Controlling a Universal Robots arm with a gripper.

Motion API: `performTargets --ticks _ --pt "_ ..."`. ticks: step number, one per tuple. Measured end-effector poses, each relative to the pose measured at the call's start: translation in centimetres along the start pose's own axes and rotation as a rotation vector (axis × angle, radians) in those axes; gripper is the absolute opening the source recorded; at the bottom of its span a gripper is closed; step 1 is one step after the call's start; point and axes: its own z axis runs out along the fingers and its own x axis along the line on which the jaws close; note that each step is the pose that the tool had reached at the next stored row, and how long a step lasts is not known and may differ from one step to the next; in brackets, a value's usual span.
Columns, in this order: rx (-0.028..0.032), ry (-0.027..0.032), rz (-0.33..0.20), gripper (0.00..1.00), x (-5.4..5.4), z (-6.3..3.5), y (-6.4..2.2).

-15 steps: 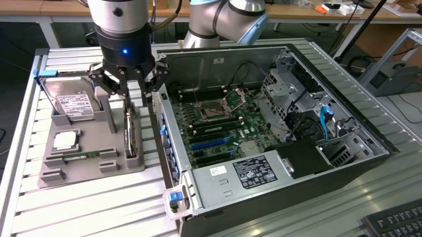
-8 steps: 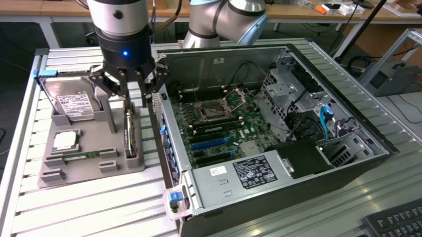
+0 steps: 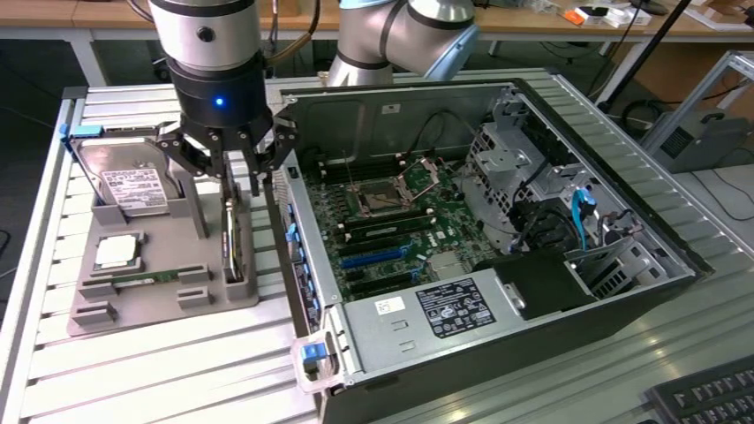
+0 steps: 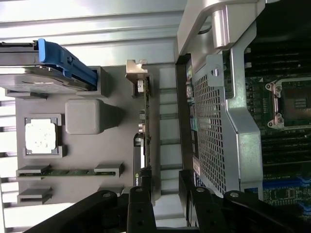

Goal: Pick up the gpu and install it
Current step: 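Pick up the gpu and move the gpu toward the slot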

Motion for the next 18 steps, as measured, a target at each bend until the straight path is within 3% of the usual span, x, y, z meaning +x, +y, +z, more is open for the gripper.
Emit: performTargets --ticks 18 --pt "0.0005 0.0000 0.000 0.36 1.1 1.34 -0.14"
